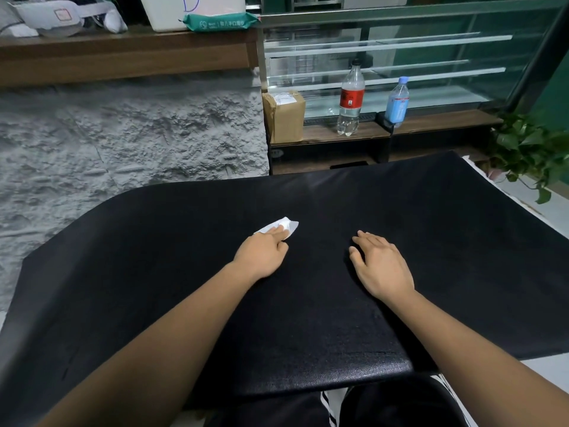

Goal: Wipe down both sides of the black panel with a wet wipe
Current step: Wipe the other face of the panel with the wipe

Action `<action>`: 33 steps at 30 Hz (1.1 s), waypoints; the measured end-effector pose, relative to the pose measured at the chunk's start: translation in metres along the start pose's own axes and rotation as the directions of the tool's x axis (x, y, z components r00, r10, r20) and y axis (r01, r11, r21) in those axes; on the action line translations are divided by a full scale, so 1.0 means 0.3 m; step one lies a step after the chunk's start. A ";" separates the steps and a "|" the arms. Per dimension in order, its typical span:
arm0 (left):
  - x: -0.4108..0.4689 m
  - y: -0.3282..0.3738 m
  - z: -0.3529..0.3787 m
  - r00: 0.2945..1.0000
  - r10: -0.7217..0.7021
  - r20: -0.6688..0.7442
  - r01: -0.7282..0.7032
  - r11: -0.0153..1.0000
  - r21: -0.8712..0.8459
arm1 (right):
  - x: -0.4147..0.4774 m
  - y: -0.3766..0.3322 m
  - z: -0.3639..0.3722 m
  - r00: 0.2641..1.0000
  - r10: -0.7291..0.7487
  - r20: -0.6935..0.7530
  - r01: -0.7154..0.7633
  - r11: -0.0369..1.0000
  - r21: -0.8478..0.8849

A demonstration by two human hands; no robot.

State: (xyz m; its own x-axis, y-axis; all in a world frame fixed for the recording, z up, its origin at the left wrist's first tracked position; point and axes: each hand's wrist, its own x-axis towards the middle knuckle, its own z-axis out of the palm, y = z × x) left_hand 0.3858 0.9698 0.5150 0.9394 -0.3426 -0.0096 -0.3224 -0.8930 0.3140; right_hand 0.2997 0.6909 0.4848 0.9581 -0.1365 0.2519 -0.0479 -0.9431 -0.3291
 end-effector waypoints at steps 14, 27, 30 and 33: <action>-0.005 -0.308 -0.094 0.966 -0.246 -0.076 0.248 0.969 0.019 | 0.095 -0.034 -0.055 0.997 -0.065 0.049 0.075 0.961 -0.268; 0.039 -0.338 -0.111 0.922 -0.357 -0.148 0.362 0.932 0.005 | 0.367 -0.078 0.023 0.983 -0.131 0.126 0.145 0.984 -0.107; 0.057 -0.302 -0.095 0.922 -0.359 -0.143 0.362 0.932 -0.004 | 0.434 -0.101 0.049 0.982 -0.124 0.140 0.133 0.990 -0.055; 0.078 -0.256 -0.075 0.927 -0.346 -0.142 0.346 0.938 -0.028 | 0.479 -0.117 0.079 0.982 -0.112 0.150 0.117 0.993 -0.028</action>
State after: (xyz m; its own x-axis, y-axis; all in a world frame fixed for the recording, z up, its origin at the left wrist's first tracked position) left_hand 0.4353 1.0370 0.5121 0.9993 0.0325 0.0172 0.0254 -0.9480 0.3174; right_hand 0.4459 0.7116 0.5111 0.9889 0.0170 0.1476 0.0571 -0.9606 -0.2718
